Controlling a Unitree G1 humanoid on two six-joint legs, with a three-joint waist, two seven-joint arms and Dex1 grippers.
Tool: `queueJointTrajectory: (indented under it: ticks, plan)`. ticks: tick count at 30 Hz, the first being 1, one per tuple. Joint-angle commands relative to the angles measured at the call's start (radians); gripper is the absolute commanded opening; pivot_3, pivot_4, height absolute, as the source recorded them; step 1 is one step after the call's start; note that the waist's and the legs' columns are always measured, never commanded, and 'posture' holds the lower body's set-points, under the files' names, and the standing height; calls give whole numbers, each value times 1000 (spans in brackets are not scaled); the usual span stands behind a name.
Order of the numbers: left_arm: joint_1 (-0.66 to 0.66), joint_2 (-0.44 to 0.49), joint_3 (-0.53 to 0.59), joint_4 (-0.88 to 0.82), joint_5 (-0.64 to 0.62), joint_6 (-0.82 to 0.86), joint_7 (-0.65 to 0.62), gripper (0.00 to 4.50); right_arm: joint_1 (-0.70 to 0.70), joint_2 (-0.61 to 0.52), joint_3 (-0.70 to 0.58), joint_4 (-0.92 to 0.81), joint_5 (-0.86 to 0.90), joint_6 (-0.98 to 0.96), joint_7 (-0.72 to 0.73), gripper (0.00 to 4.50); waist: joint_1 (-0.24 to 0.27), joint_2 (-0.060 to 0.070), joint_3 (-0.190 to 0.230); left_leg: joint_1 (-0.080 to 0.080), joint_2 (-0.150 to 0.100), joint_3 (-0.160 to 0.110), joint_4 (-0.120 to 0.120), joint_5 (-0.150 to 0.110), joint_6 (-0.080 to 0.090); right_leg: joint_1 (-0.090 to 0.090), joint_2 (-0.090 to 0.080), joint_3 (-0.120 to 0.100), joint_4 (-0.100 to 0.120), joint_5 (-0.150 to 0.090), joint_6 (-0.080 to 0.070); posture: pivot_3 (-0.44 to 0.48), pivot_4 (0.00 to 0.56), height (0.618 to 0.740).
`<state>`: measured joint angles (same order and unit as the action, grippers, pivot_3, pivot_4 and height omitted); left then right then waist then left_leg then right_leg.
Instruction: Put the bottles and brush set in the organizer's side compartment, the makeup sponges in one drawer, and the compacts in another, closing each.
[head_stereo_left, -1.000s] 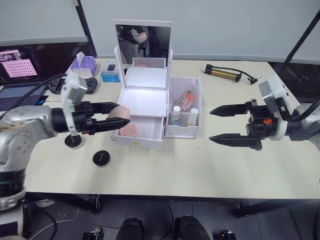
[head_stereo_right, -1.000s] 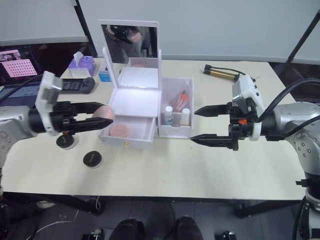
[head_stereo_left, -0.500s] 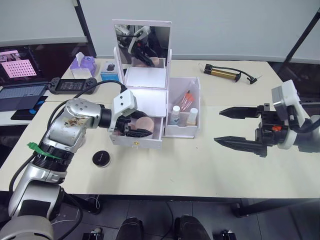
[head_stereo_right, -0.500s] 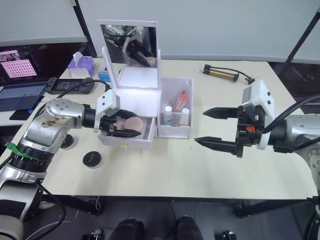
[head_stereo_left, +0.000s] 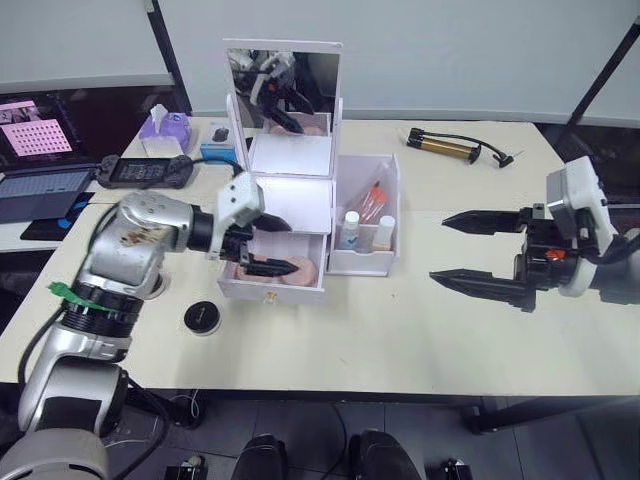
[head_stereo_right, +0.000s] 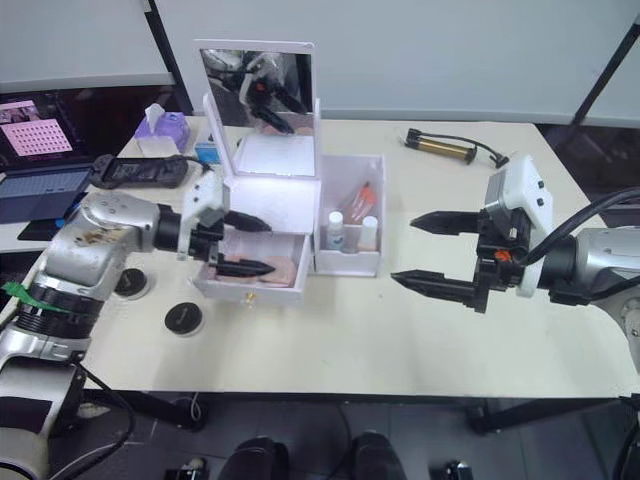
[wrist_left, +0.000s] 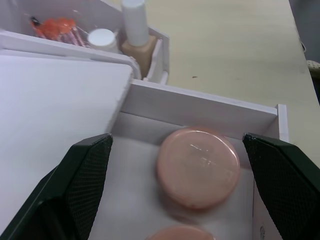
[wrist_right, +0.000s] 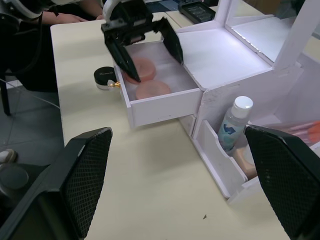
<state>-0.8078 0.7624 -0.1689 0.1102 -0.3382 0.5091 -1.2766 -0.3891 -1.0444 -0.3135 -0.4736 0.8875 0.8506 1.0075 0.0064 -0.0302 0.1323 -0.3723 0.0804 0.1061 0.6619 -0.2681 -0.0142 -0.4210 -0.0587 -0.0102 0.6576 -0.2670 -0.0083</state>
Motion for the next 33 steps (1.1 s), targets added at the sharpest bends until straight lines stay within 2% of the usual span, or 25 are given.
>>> queueJointTrajectory:
  ticks: [1,5,8,10,13,17,21,24,29,32,33]
  plan:
    - [-22,57,126,-45,-55,53,22,4475,-37,-15,16,41,-17,-36,35,4500,-2,0,0,0,0,0,0,0,0,0,0,0,0,0,0,0,150,689]
    - [34,137,276,-40,-113,131,61,4475,-48,-18,43,120,-53,-68,89,4500,-6,0,0,0,0,0,0,0,0,0,0,0,0,0,0,0,150,689]
    - [195,222,409,-6,-94,89,82,4475,-6,-15,62,211,-141,-158,134,4500,-11,1,0,1,0,0,0,0,0,0,0,0,0,0,0,0,150,689]
    - [315,248,526,22,-98,67,106,4475,30,-11,66,281,-201,-231,161,4500,-14,1,0,3,1,1,-1,0,0,0,0,0,1,0,0,0,150,689]
    - [474,249,654,40,-93,5,141,4475,75,-8,60,379,-266,-327,200,4500,-15,0,0,2,2,3,-1,0,0,0,-1,-1,2,0,0,0,150,689]
    - [669,197,805,86,-86,-111,198,4475,106,-6,37,557,-320,-434,260,4500,-6,0,0,2,2,4,-1,0,0,0,-2,-1,1,0,-1,0,150,689]
    - [788,166,873,60,-107,-142,219,4475,95,3,61,691,-366,-498,299,4500,-1,0,0,3,2,4,-1,0,0,0,-2,-1,1,1,-2,0,150,689]
    - [839,149,900,2,-140,-129,225,4475,78,20,75,710,-380,-514,308,4500,-1,0,0,3,2,5,-1,0,0,0,-2,-1,2,1,-2,0,150,689]
    - [877,108,892,-149,-226,-60,245,4475,44,28,109,663,-345,-425,355,4500,2,0,0,3,2,5,-1,0,0,0,-2,0,2,1,-2,0,150,689]
    - [921,84,869,-265,-290,-11,230,4475,40,45,125,574,-309,-369,363,4500,-1,0,0,3,2,5,-1,0,0,0,-2,1,3,1,-2,0,150,689]
    - [946,75,851,-331,-335,26,217,4296,37,48,125,515,-278,-335,362,4500,-1,0,0,3,3,5,-1,0,0,-1,-1,0,3,1,-2,0,150,689]
